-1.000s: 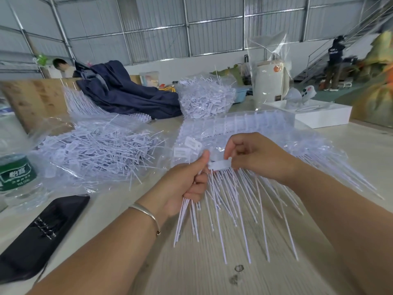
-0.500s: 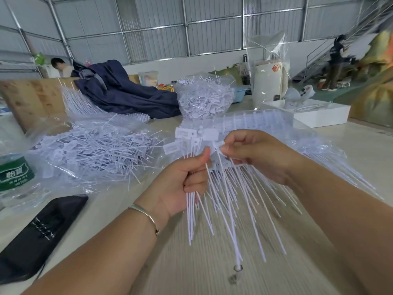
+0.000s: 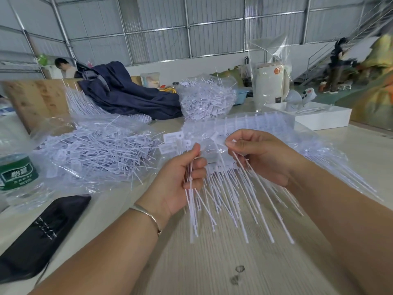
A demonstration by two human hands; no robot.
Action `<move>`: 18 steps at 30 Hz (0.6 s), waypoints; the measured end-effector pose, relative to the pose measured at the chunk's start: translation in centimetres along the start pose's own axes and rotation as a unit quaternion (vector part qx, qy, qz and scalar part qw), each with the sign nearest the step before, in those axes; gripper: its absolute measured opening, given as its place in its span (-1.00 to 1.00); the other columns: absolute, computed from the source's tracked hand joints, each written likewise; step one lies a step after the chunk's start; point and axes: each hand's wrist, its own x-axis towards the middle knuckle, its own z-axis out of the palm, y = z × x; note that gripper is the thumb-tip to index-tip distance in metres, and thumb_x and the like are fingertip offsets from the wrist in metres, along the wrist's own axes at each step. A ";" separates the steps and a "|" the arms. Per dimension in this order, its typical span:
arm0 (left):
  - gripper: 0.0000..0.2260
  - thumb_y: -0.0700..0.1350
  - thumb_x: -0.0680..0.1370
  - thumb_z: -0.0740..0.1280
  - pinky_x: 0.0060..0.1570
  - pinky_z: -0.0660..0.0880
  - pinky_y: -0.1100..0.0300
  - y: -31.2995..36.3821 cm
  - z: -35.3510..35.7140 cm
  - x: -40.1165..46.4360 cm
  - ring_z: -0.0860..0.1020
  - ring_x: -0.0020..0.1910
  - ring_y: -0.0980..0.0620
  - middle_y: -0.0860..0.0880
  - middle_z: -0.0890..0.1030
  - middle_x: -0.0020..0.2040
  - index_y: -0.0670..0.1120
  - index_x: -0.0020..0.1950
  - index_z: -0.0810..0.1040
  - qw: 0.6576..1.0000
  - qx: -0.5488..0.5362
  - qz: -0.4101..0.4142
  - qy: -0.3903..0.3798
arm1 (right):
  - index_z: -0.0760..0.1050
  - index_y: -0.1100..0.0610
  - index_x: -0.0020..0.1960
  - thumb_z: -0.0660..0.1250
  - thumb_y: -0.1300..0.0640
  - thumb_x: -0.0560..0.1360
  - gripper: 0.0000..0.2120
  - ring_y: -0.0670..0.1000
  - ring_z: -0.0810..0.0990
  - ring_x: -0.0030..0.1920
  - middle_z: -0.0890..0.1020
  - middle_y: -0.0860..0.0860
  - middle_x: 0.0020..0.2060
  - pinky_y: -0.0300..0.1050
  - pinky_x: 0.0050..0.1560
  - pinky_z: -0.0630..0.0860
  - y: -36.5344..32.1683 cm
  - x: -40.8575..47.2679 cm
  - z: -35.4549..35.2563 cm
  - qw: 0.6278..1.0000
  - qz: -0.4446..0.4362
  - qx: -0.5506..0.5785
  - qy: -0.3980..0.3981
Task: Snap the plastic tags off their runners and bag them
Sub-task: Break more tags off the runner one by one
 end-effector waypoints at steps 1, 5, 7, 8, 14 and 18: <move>-0.80 -0.09 0.43 0.36 -0.66 0.07 0.39 0.0 0.0 0.0 0.22 -0.60 0.20 0.07 0.31 -0.47 -0.04 -0.25 0.34 1.000 0.017 0.006 0.003 | 0.60 0.10 -0.22 0.46 0.14 0.31 -0.92 -0.09 0.41 -0.42 0.48 0.03 -0.38 -0.25 -0.38 0.33 0.0 0.0 -0.2 1.000 0.003 0.002 0.002; -0.69 -0.25 0.31 0.42 -0.66 0.04 0.36 -0.2 -0.1 0.1 0.13 -0.62 0.20 0.09 0.17 -0.50 -0.02 -0.30 0.28 0.996 0.073 0.017 0.042 | 0.61 0.11 -0.23 0.42 0.26 0.36 -0.93 -0.07 0.44 -0.40 0.51 0.05 -0.36 -0.27 -0.36 0.35 0.0 0.2 -0.6 1.000 0.014 -0.003 0.003; -0.68 -0.20 0.40 0.41 -0.67 0.04 0.36 -0.2 -0.1 0.2 0.12 -0.63 0.19 0.10 0.15 -0.52 -0.01 -0.32 0.25 0.994 0.086 0.007 0.064 | 0.61 0.10 -0.26 0.35 0.34 0.42 -0.81 -0.05 0.43 -0.40 0.51 0.07 -0.38 -0.28 -0.38 0.35 0.0 0.3 -0.7 0.999 0.017 -0.024 0.015; -0.67 -0.14 0.48 0.38 -0.68 0.04 0.35 -0.2 -0.2 0.2 0.11 -0.63 0.19 0.10 0.15 -0.52 0.00 -0.34 0.25 0.994 0.083 0.000 0.071 | 0.61 0.11 -0.27 0.33 0.36 0.43 -0.79 -0.05 0.43 -0.41 0.52 0.07 -0.39 -0.29 -0.39 0.36 0.1 0.3 -0.7 0.999 0.015 -0.046 0.024; -0.61 0.23 0.52 0.29 -0.67 0.03 0.34 -0.3 -0.1 0.1 0.10 -0.60 0.17 0.08 0.16 -0.47 -0.02 -0.34 0.39 0.991 0.113 -0.029 0.070 | 0.67 0.16 -0.21 0.44 0.37 0.35 -0.86 -0.11 0.45 -0.43 0.60 0.04 -0.44 -0.34 -0.39 0.39 0.4 0.2 0.0 0.983 -0.043 -0.167 0.068; -0.79 0.03 0.36 0.51 -0.64 0.06 0.35 -0.7 0.2 -0.2 0.11 -0.58 0.17 0.11 0.17 -0.48 -0.05 -0.16 0.59 0.978 0.199 -0.012 0.063 | 0.69 0.18 -0.13 0.47 0.37 0.35 -0.85 -0.12 0.51 -0.38 0.63 0.04 -0.40 -0.33 -0.34 0.40 0.6 0.2 0.2 0.984 -0.048 -0.168 0.044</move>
